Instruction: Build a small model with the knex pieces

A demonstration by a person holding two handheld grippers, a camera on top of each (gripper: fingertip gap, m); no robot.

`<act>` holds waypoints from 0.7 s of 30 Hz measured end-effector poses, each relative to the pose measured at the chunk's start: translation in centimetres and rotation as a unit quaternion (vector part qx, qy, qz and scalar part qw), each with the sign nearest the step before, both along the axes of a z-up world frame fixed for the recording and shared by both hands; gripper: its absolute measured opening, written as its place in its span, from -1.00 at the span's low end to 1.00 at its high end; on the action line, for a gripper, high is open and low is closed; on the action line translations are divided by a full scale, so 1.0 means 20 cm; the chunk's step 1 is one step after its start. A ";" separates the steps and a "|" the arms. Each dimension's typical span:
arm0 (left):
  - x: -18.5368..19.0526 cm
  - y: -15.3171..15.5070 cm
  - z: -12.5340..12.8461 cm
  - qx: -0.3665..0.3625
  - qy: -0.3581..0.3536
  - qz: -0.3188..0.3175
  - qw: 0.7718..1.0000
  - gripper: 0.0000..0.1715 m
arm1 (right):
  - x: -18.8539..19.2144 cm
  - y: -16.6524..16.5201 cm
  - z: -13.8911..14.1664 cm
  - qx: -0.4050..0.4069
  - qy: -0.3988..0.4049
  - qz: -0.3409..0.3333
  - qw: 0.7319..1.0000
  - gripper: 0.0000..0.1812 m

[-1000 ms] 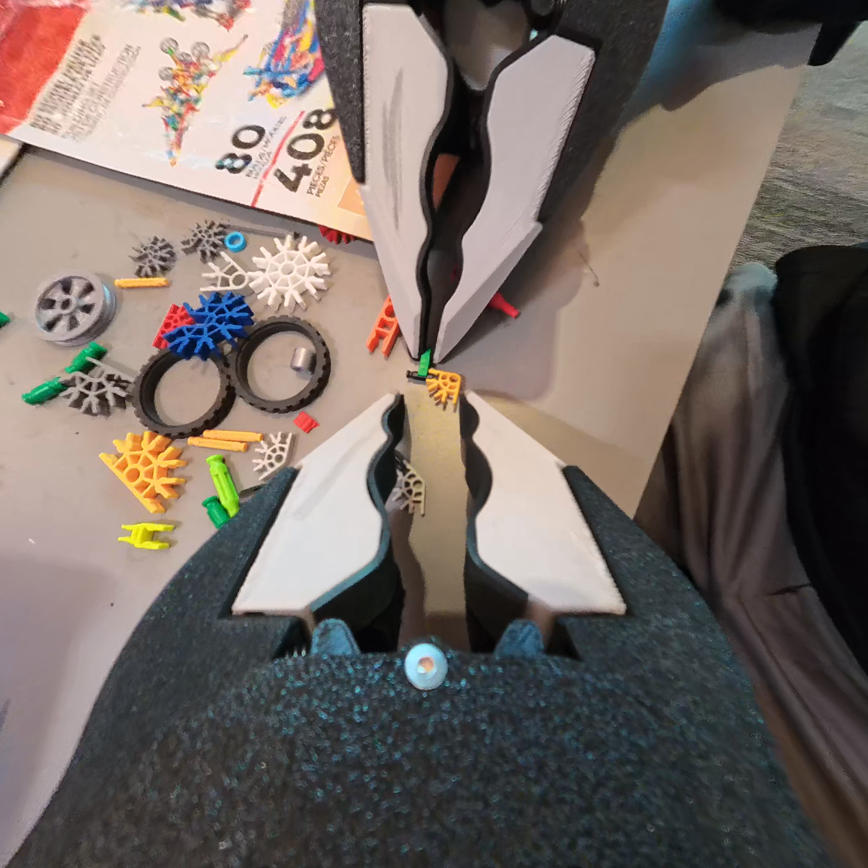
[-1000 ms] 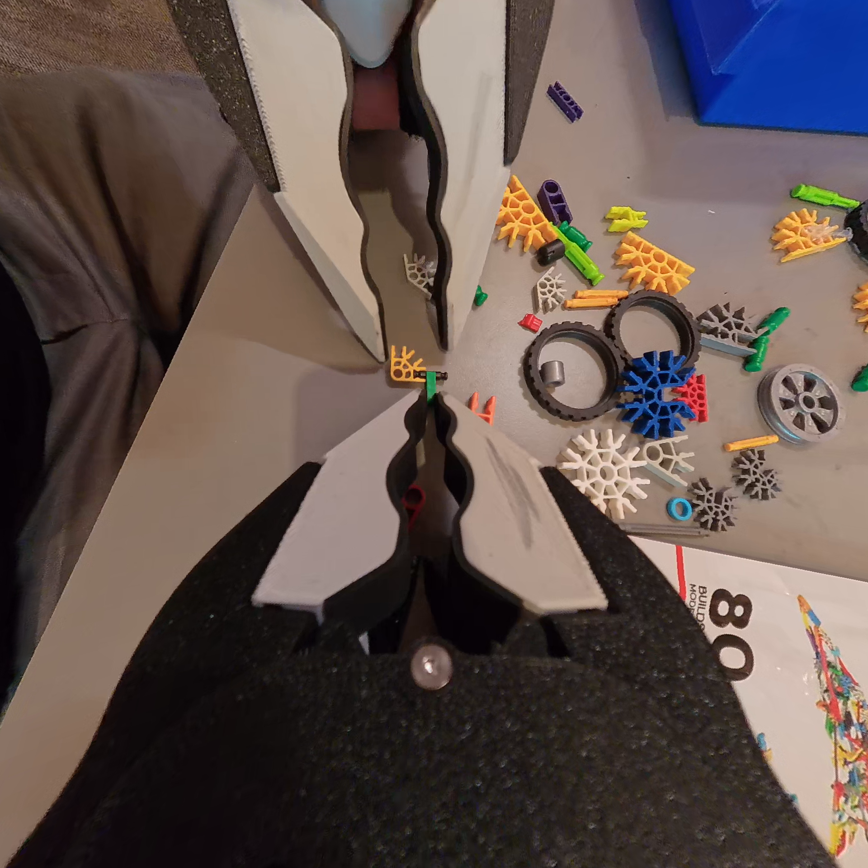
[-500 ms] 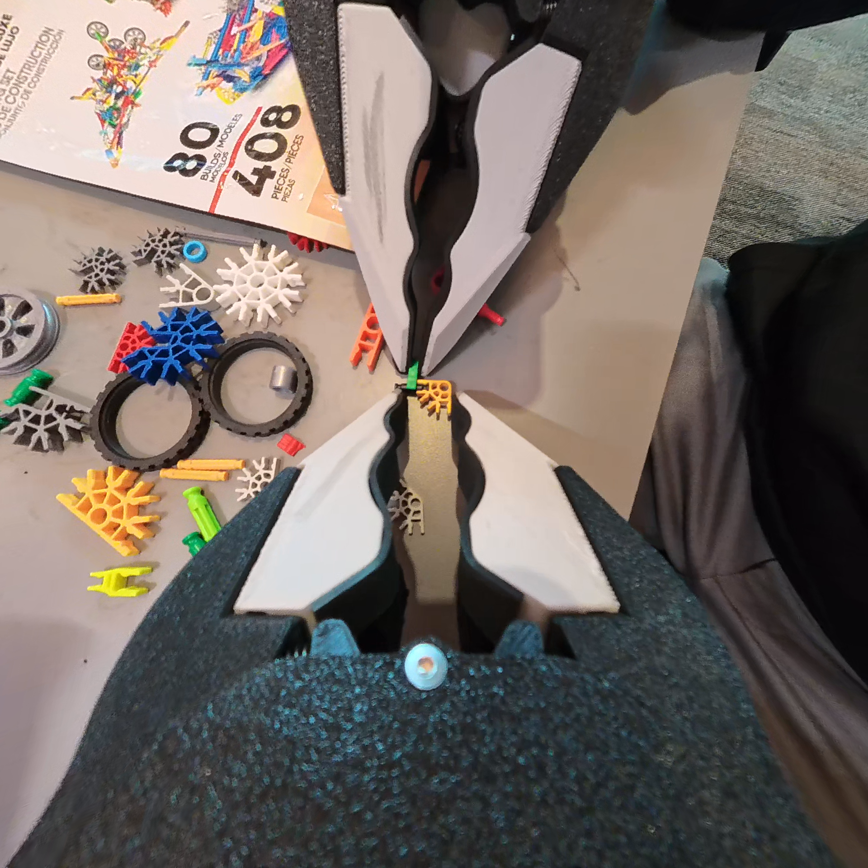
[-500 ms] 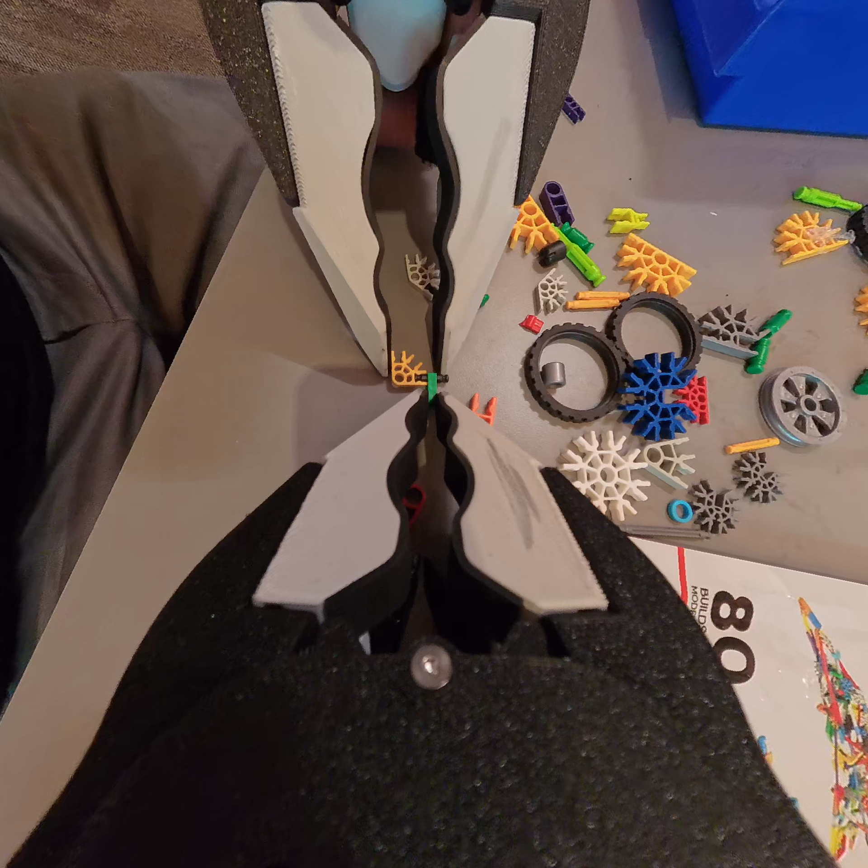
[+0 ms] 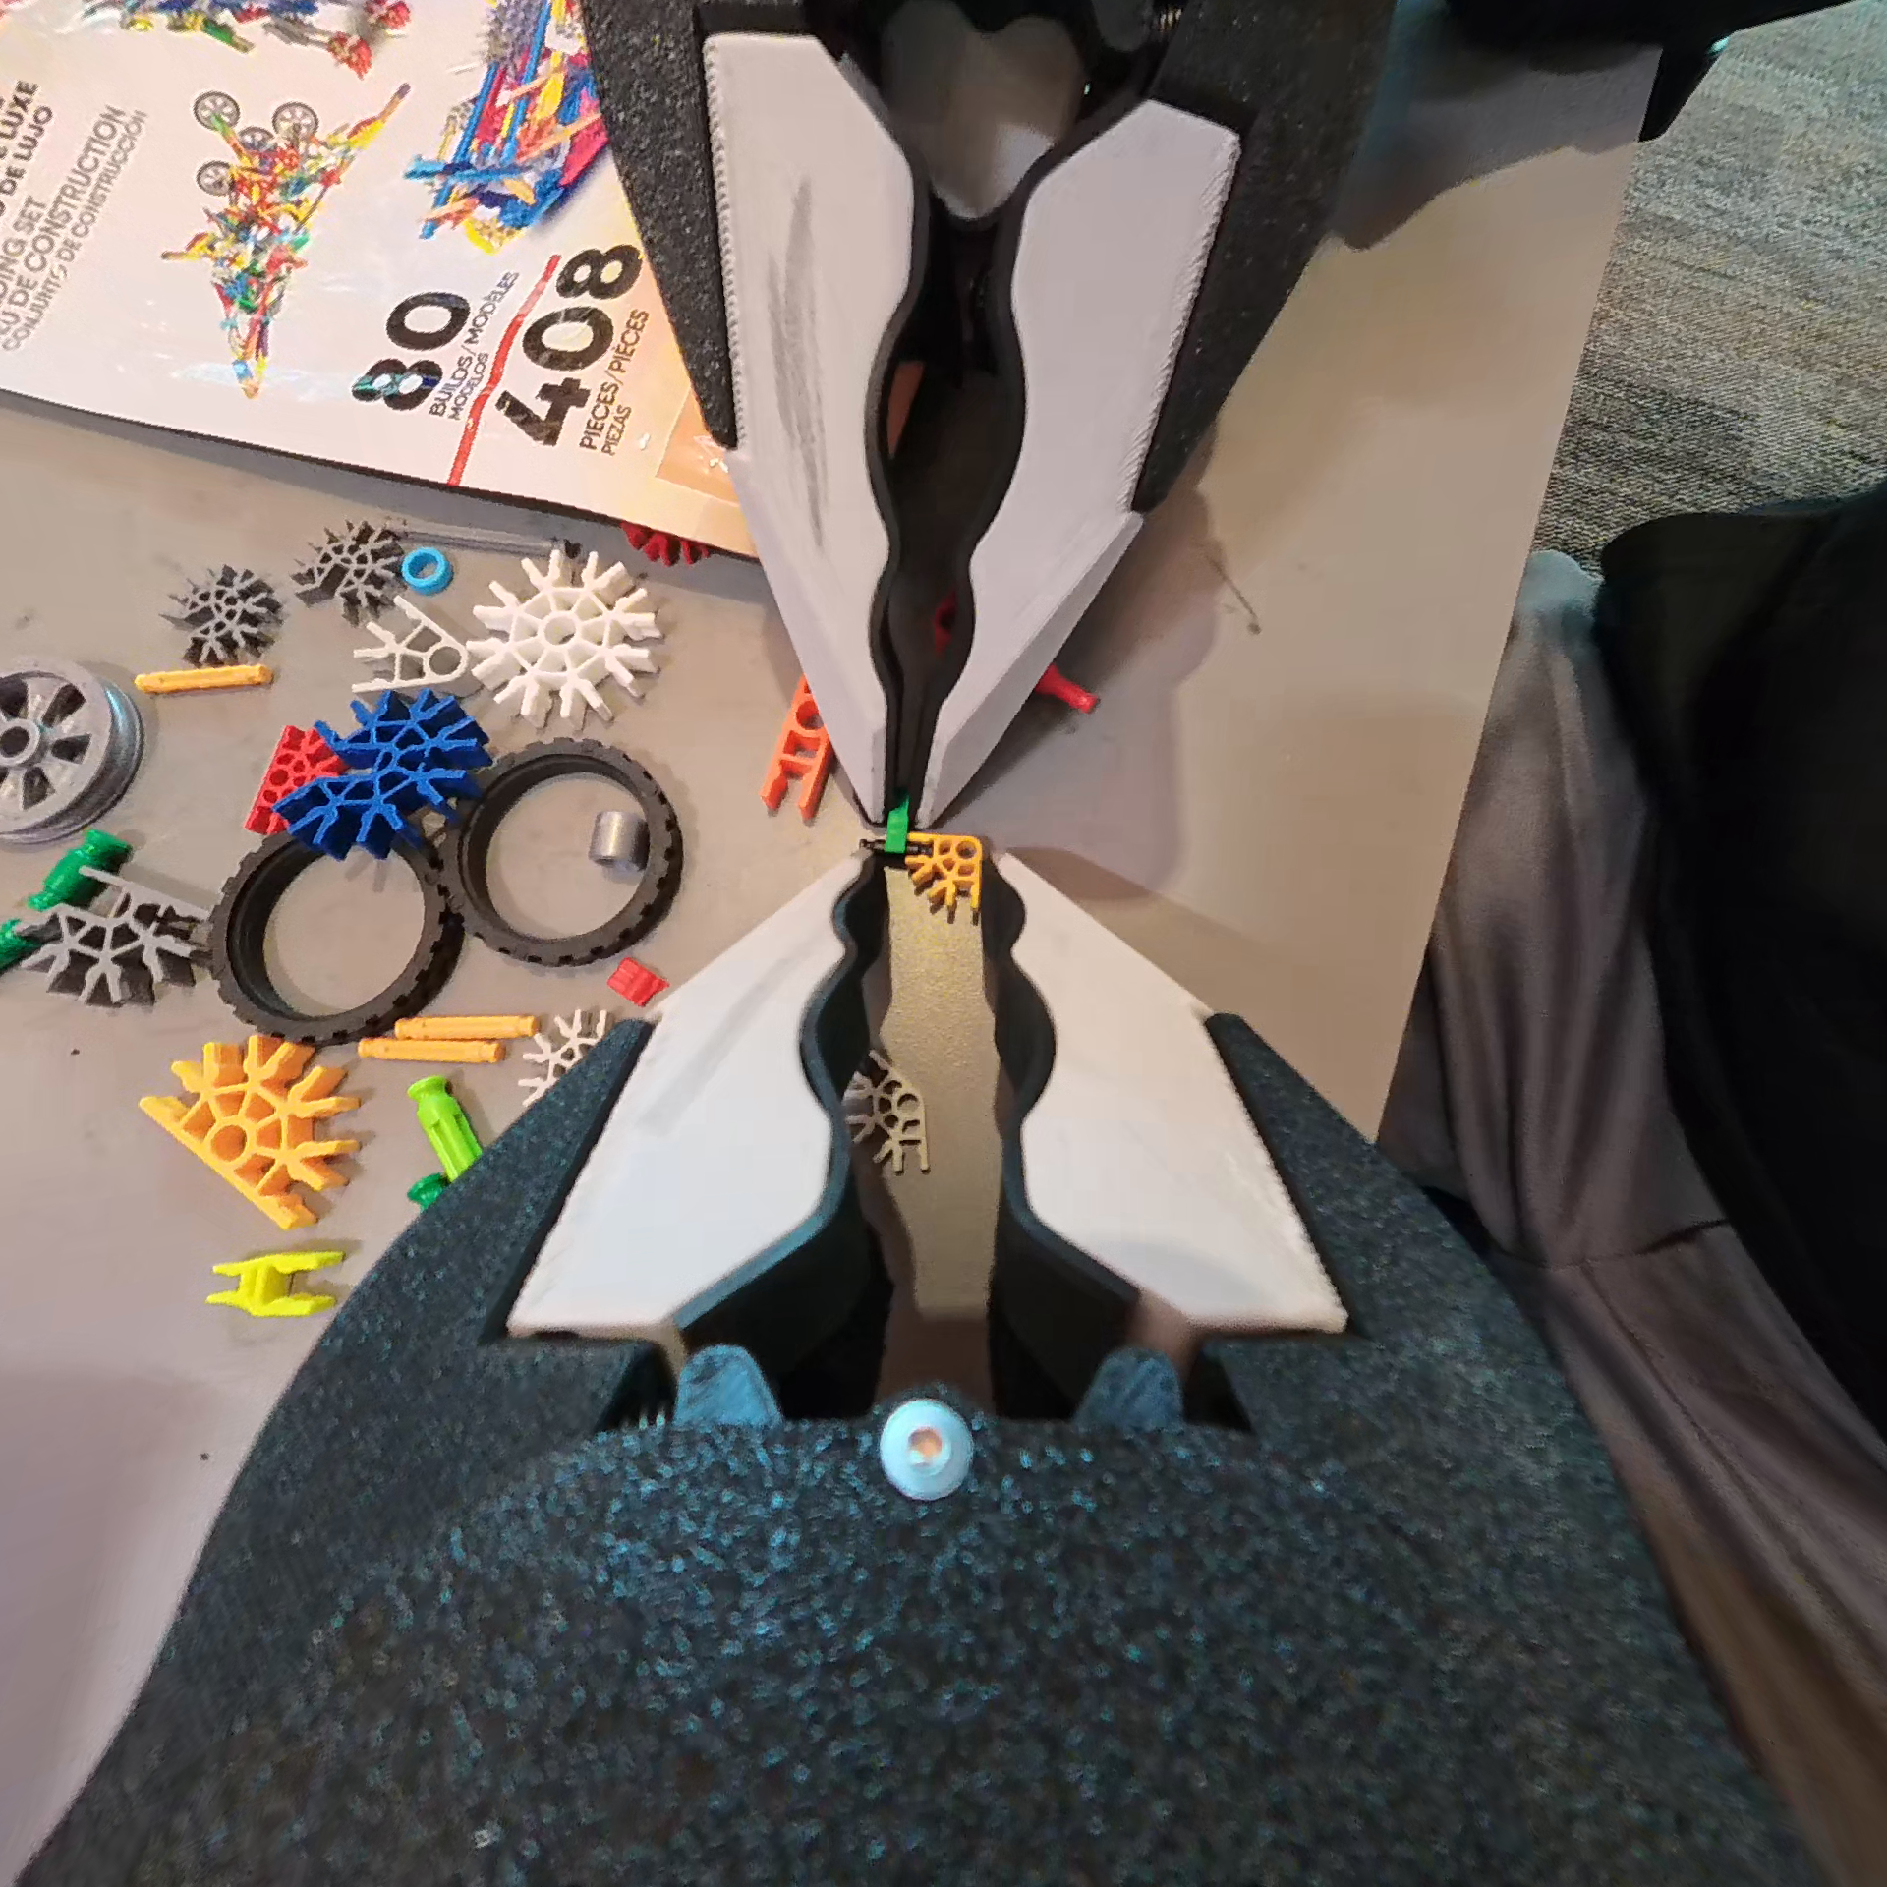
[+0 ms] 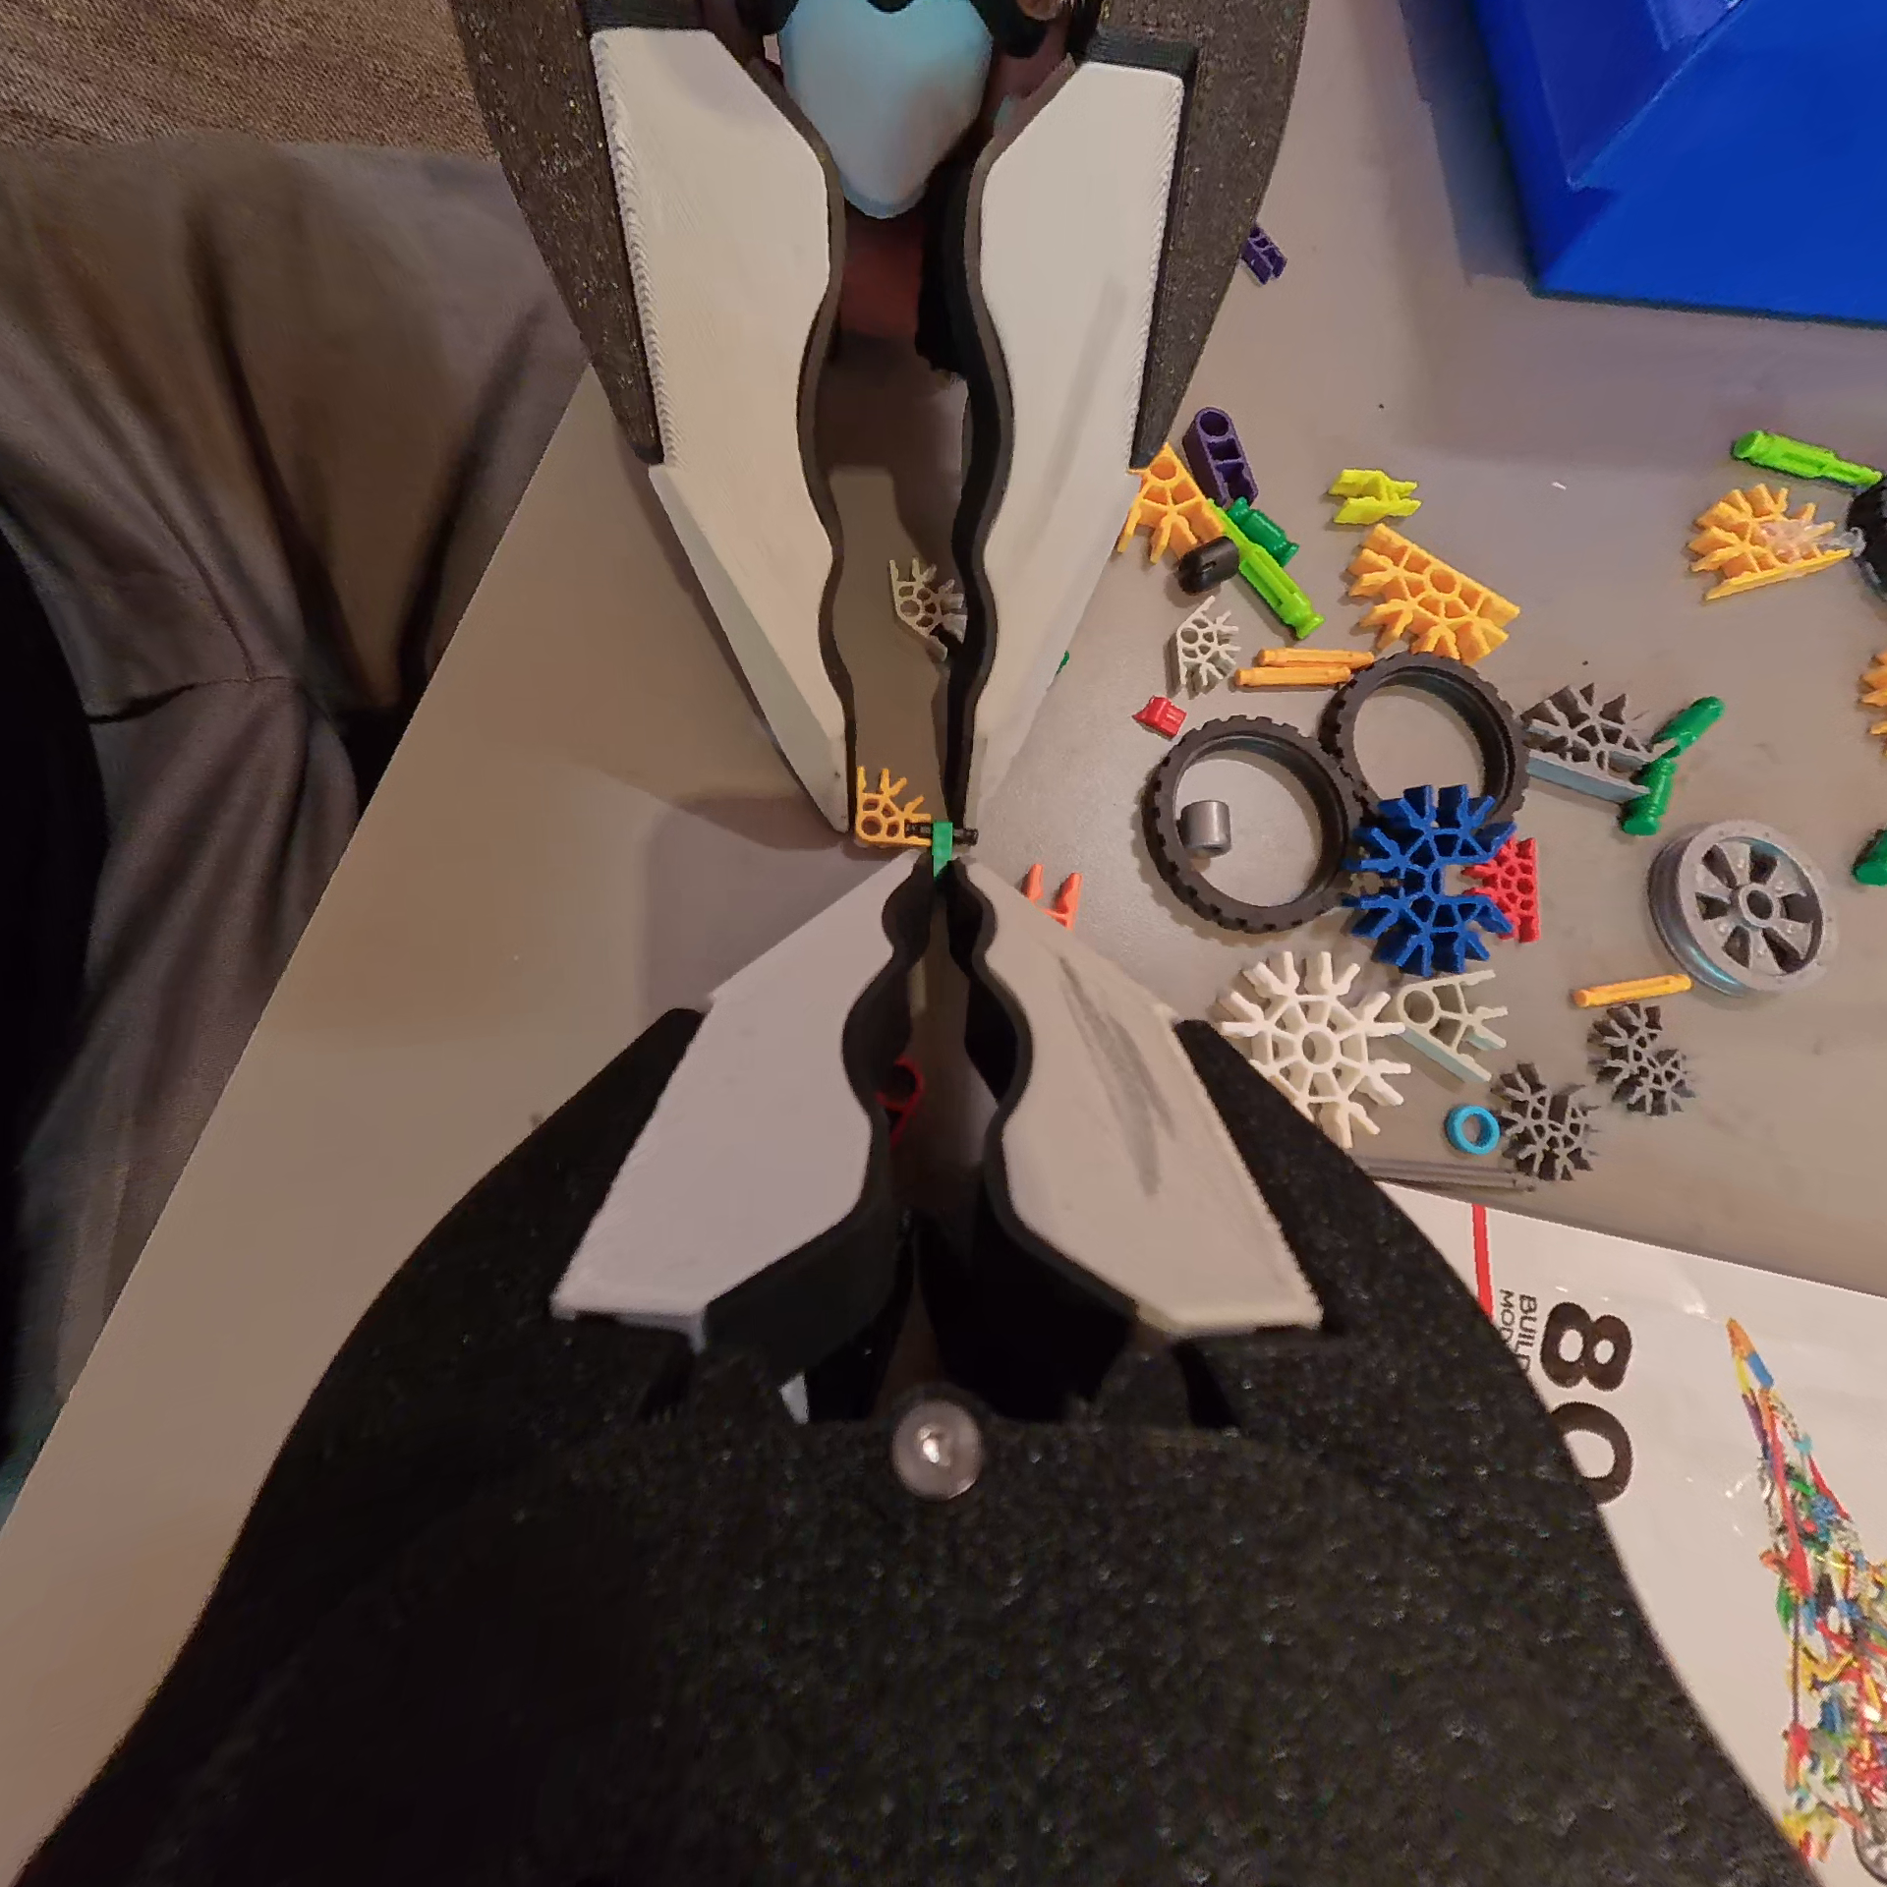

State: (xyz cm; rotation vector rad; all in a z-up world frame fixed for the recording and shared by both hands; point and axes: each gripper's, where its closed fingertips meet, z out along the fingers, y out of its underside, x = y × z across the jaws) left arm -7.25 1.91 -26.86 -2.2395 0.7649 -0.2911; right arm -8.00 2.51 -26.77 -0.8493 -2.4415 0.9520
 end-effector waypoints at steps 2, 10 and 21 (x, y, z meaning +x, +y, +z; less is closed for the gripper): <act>0.00 0.00 0.00 0.002 0.002 0.000 1.000 -0.81 | 0.00 0.00 0.00 0.000 0.000 0.000 1.000 -1.00; 0.00 0.00 0.00 0.006 0.008 -0.003 1.000 -0.88 | 0.00 0.01 0.00 -0.002 -0.011 -0.005 1.000 -0.96; 0.00 0.00 0.00 0.001 0.002 -0.002 1.000 -0.87 | 0.02 0.05 0.01 -0.004 -0.016 -0.010 1.000 -1.00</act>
